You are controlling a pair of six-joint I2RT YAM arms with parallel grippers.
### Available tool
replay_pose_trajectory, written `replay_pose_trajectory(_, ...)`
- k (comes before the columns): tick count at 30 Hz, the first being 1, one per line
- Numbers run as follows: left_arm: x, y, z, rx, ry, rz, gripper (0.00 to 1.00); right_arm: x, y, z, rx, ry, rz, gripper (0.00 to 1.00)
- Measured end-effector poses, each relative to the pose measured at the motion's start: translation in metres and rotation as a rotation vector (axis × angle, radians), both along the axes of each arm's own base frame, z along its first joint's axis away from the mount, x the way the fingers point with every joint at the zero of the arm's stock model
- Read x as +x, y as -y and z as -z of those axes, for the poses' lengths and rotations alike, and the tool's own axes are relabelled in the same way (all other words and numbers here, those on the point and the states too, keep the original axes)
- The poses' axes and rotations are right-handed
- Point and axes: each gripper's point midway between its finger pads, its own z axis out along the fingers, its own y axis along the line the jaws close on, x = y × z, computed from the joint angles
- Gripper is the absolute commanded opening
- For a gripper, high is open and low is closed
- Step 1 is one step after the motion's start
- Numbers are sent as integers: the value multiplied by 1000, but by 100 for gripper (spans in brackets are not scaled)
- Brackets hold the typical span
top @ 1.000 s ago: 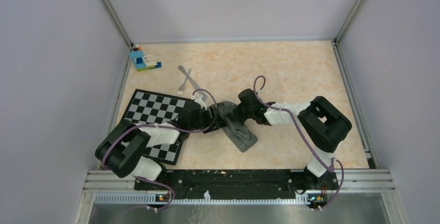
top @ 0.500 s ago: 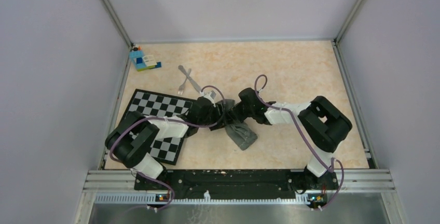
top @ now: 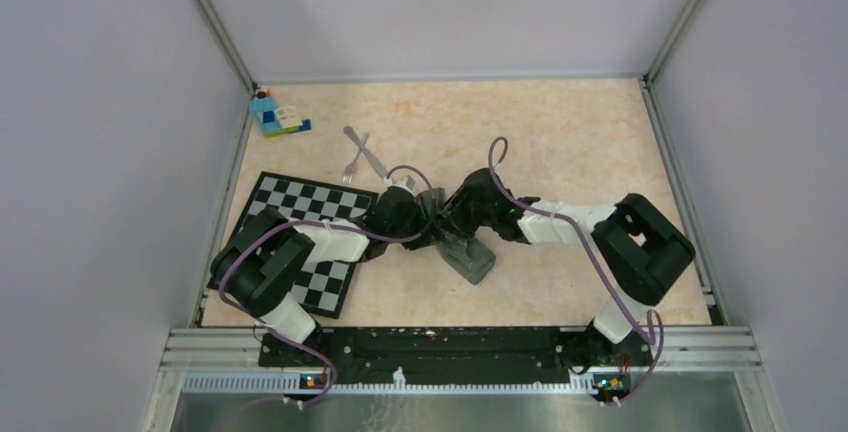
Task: Fold the napkin into a case and place the utensils inside
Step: Fold the 2/3-rectangle-folded napkin at the center of the board.
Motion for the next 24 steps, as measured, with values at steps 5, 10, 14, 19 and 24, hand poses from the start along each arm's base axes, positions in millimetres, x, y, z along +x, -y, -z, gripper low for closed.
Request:
replay_pose_trajectory(5,0,-1,1,5,5,5,16,-10,26,-34,-60,240,-278,72)
replay_pose_trajectory(10,-1,-1,1,12,20,27,12,-19,64,-55,-120,491,-551,45)
replay_pose_trajectory(14,-3,0,0,3,41,47,9,-38,58,-48,-61,543,-758,26)
replay_pose_trajectory(19,-4,0,0,-2,60,68,8,-54,48,-34,31,527,-856,13)
replay_pose_trajectory(24,-4,0,0,22,91,115,13,-85,43,-3,105,474,-868,5)
